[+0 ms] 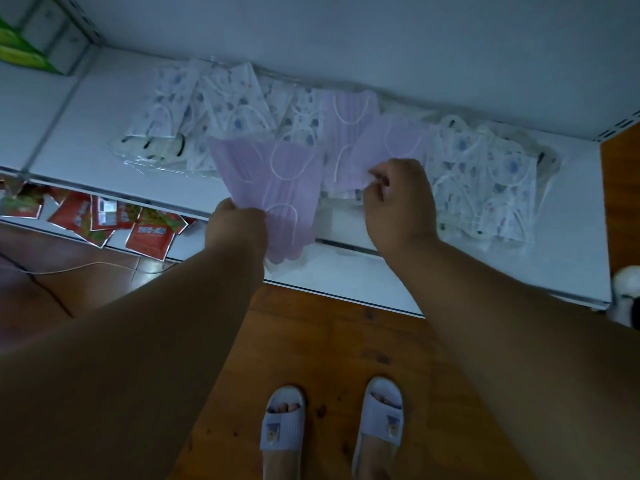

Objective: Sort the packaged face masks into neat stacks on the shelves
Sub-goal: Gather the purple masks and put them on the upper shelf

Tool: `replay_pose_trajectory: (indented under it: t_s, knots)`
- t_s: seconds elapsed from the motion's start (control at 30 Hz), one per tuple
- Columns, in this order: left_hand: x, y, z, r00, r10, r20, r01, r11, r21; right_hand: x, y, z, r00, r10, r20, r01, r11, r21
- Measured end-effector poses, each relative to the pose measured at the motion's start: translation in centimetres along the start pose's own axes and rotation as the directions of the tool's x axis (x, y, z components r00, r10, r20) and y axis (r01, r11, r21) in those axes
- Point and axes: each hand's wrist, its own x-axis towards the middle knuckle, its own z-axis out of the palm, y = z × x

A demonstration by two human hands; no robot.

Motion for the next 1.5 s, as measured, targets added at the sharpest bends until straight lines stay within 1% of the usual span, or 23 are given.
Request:
replay_pose_trajectory:
  t_s: [0.07,0.1,0.17,0.23,0.3,0.37,0.43,0.53,0.63,0.73,0.8,0.9,0.97,1.07,1.1,1.13,1.17,1.2,1.23,1.27,1.3,1.43,1.5]
  knots:
    - [-1.0,0.7,0.3,0.970,-0.084,0.228,0.108,0.990,-0.092,-0.8,-1.8,0.2,0.979,-0.177,0.100,0.172,0.983,0.056]
    - [-1.4,0.8,0.3,0.944,-0.113,0.311,0.166,0.974,-0.152,-1.5,-2.5,0.7,0.934,-0.296,0.199,0.283,0.955,0.092]
    - [-1.7,0.8,0.3,0.939,-0.135,0.315,0.211,0.952,-0.221,-2.9,-3.7,1.4,0.855,-0.407,0.321,0.360,0.912,0.196]
    - [-1.4,0.9,0.4,0.955,-0.145,0.257,0.192,0.966,-0.172,-2.8,-3.7,1.8,0.899,-0.364,0.242,0.320,0.925,0.203]
    - [-1.0,0.5,0.1,0.984,-0.118,0.132,0.124,0.992,-0.035,-1.4,-2.9,2.3,0.958,-0.239,0.159,0.234,0.971,0.055]
    - [-0.6,0.2,-0.4,0.989,-0.128,0.073,0.129,0.992,-0.009,0.3,-2.0,2.6,0.945,-0.102,0.310,0.153,0.978,-0.144]
    - [-0.2,-0.3,-0.9,0.990,-0.125,0.060,0.127,0.992,-0.023,1.2,-1.5,2.8,0.896,-0.019,0.444,0.177,0.932,-0.317]
    - [0.4,-0.8,-1.3,0.994,-0.096,0.060,0.098,0.995,-0.026,1.1,-1.4,2.7,0.927,-0.089,0.364,0.259,0.853,-0.453]
    - [0.2,-0.9,-1.8,0.994,-0.080,0.079,0.084,0.995,-0.057,0.5,-1.5,2.2,0.975,-0.118,0.188,0.173,0.935,-0.311]
    - [0.4,-0.8,-1.8,0.989,-0.093,0.114,0.104,0.990,-0.095,-0.9,-1.8,1.9,0.998,0.019,0.054,-0.017,1.000,-0.023]
    - [0.1,-0.6,-1.7,0.983,-0.106,0.151,0.127,0.983,-0.133,-2.4,-3.0,1.4,0.996,0.016,0.090,-0.029,0.989,0.144]
    - [-1.0,-0.3,-1.4,0.944,-0.158,0.288,0.232,0.942,-0.241,-5.4,-4.9,1.0,0.942,-0.094,0.321,0.000,0.960,0.280]
    - [-1.7,-0.2,-1.2,0.938,-0.125,0.322,0.177,0.975,-0.137,-6.9,-5.7,0.5,0.893,-0.032,0.449,-0.125,0.941,0.315]
    - [-2.7,-0.3,-1.7,0.967,-0.050,0.250,0.051,0.999,0.005,-7.7,-6.4,-0.9,0.937,0.114,0.331,-0.230,0.913,0.337]
    - [-3.2,-0.3,-2.1,0.971,-0.057,0.233,0.061,0.998,-0.011,-7.9,-6.6,-1.5,0.936,0.205,0.286,-0.299,0.892,0.340]
    - [-4.1,-0.5,-2.8,0.969,-0.069,0.238,0.082,0.996,-0.044,-8.3,-6.8,-2.0,0.898,0.327,0.294,-0.422,0.830,0.365]
    - [-5.1,-0.7,-3.4,0.963,-0.079,0.258,0.103,0.991,-0.082,-8.7,-7.0,-2.6,0.819,0.442,0.367,-0.570,0.698,0.433]
    - [-6.2,-1.2,-4.2,0.952,-0.077,0.295,0.110,0.989,-0.096,-9.3,-7.3,-3.2,0.722,0.500,0.479,-0.692,0.511,0.510]
    - [-7.5,-1.6,-4.9,0.940,-0.070,0.335,0.104,0.991,-0.084,-10.1,-7.4,-3.7,0.643,0.493,0.586,-0.760,0.315,0.568]
    - [-9.0,-1.9,-5.7,0.922,-0.066,0.382,0.099,0.993,-0.066,-11.0,-7.5,-4.5,0.599,0.463,0.653,-0.782,0.165,0.601]
    - [-10.4,-1.9,-6.5,0.902,-0.073,0.426,0.109,0.992,-0.059,-11.8,-7.7,-5.4,0.578,0.437,0.689,-0.789,0.083,0.609]
    - [-14.3,-2.2,-9.6,0.845,-0.155,0.511,0.255,0.958,-0.131,-15.1,-8.3,-8.8,0.558,0.442,0.703,-0.789,0.018,0.614]
    - [-15.4,-2.7,-10.7,0.872,-0.107,0.479,0.126,0.992,-0.008,-16.6,-8.6,-9.9,0.574,0.446,0.687,-0.786,0.064,0.615]
